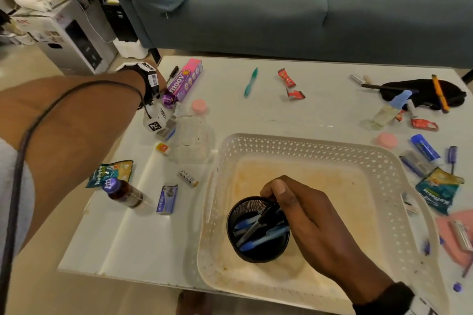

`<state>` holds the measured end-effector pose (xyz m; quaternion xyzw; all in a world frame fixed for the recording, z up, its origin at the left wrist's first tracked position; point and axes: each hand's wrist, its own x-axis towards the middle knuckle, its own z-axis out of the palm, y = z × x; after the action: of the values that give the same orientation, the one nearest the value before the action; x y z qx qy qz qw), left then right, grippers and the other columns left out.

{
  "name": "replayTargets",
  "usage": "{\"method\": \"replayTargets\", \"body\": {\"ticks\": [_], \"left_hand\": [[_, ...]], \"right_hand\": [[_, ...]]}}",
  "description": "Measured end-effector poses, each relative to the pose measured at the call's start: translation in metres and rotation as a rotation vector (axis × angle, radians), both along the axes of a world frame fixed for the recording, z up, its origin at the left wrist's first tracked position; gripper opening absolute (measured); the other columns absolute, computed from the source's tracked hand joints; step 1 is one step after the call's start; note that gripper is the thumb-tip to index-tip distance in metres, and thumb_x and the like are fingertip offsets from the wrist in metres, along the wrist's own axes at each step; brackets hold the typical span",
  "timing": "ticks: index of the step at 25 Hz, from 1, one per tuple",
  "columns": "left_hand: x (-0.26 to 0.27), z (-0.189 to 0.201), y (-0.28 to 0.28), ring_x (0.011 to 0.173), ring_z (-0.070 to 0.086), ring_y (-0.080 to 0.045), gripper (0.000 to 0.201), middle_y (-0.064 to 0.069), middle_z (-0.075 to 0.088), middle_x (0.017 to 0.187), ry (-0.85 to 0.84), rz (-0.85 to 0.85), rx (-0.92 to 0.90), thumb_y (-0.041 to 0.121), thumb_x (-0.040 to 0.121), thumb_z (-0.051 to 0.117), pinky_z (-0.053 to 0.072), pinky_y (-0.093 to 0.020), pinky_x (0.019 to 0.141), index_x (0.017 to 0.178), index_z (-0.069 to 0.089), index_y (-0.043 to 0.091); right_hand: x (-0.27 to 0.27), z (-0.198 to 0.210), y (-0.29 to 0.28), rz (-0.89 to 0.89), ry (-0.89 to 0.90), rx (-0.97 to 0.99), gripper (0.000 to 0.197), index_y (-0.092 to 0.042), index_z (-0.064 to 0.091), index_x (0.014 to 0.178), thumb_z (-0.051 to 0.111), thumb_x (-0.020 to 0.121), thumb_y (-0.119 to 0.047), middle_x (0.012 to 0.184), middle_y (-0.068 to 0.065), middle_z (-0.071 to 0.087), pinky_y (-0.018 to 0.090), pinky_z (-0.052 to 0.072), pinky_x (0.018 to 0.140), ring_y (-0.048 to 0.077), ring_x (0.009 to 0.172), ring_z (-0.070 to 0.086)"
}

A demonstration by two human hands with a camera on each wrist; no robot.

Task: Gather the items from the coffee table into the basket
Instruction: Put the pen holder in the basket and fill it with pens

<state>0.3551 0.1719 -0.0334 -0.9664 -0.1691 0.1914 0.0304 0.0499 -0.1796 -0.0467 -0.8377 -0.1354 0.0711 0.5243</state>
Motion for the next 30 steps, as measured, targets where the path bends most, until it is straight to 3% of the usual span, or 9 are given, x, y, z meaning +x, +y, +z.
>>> {"method": "replayTargets", "body": {"ticks": [3,6,10,14,19,21,25,30], "left_hand": [[-0.004,0.007,0.011,0.093,0.069,-0.039,0.033,-0.018,0.069,0.096,-0.086,-0.008,-0.007,0.031,0.083,0.073,0.059,-0.042,0.083,0.092,0.064,0.001],[-0.004,0.012,0.027,0.101,0.071,-0.037,0.049,-0.019,0.071,0.114,-0.270,0.103,-0.211,0.031,0.074,0.078,0.059,-0.045,0.091,0.111,0.067,0.001],[-0.058,0.077,-0.017,0.092,0.073,-0.026,0.029,-0.011,0.076,0.096,-0.572,0.139,-0.508,0.027,0.079,0.071,0.059,-0.034,0.088,0.099,0.078,0.008],[-0.151,0.107,-0.077,0.073,0.075,-0.017,0.003,0.000,0.077,0.081,-0.830,0.100,-0.884,0.022,0.085,0.076,0.064,-0.036,0.080,0.082,0.077,0.021],[-0.280,0.067,-0.158,0.077,0.075,-0.020,0.006,0.000,0.078,0.082,-0.755,0.020,-1.178,0.018,0.086,0.077,0.063,-0.043,0.080,0.092,0.078,0.018],[-0.309,0.042,-0.173,0.077,0.074,-0.016,0.007,0.005,0.077,0.082,-0.651,-0.006,-1.213,0.018,0.086,0.077,0.063,-0.043,0.079,0.090,0.077,0.024],[-0.311,0.031,-0.179,0.076,0.071,-0.007,0.005,0.012,0.074,0.081,-0.626,-0.100,-1.156,0.021,0.088,0.076,0.060,-0.024,0.073,0.093,0.075,0.023],[-0.310,0.028,-0.180,0.078,0.069,-0.004,0.007,0.012,0.072,0.080,-0.564,-0.223,-1.090,0.021,0.087,0.076,0.056,-0.014,0.069,0.094,0.075,0.023]], "right_hand": [[0.001,0.003,-0.001,-0.015,-0.004,-0.005,0.056,-0.023,0.065,0.096,0.026,0.102,-0.064,0.089,-0.007,0.067,0.031,0.050,0.074,0.015,0.087,0.065],[0.001,0.006,-0.002,-0.028,-0.002,-0.004,0.052,-0.029,0.066,0.098,0.028,0.102,-0.064,0.092,-0.011,0.069,0.026,0.051,0.075,0.010,0.092,0.066],[-0.002,0.017,-0.006,-0.051,0.019,-0.011,0.043,-0.034,0.067,0.099,0.032,0.105,-0.058,0.096,-0.022,0.069,0.017,0.046,0.075,0.000,0.095,0.066],[-0.008,0.026,-0.007,-0.048,-0.003,-0.015,0.042,-0.029,0.067,0.097,0.034,0.104,-0.054,0.091,-0.017,0.070,0.022,0.048,0.076,0.003,0.091,0.066],[-0.009,0.030,-0.011,-0.073,-0.003,0.007,0.043,-0.027,0.067,0.098,0.035,0.104,-0.056,0.093,-0.013,0.072,0.023,0.050,0.079,0.001,0.091,0.066],[-0.008,0.033,-0.012,-0.095,0.009,0.023,0.043,-0.025,0.067,0.099,0.036,0.104,-0.054,0.092,-0.012,0.071,0.014,0.047,0.074,-0.004,0.087,0.066],[-0.002,0.034,-0.013,-0.143,0.024,0.061,0.039,-0.019,0.068,0.102,0.039,0.107,-0.044,0.092,-0.007,0.071,0.006,0.046,0.068,-0.002,0.081,0.066],[0.009,0.042,-0.015,-0.253,0.019,0.148,0.035,-0.028,0.064,0.110,0.044,0.101,-0.055,0.096,-0.006,0.073,0.016,0.047,0.068,0.008,0.080,0.070]]}}
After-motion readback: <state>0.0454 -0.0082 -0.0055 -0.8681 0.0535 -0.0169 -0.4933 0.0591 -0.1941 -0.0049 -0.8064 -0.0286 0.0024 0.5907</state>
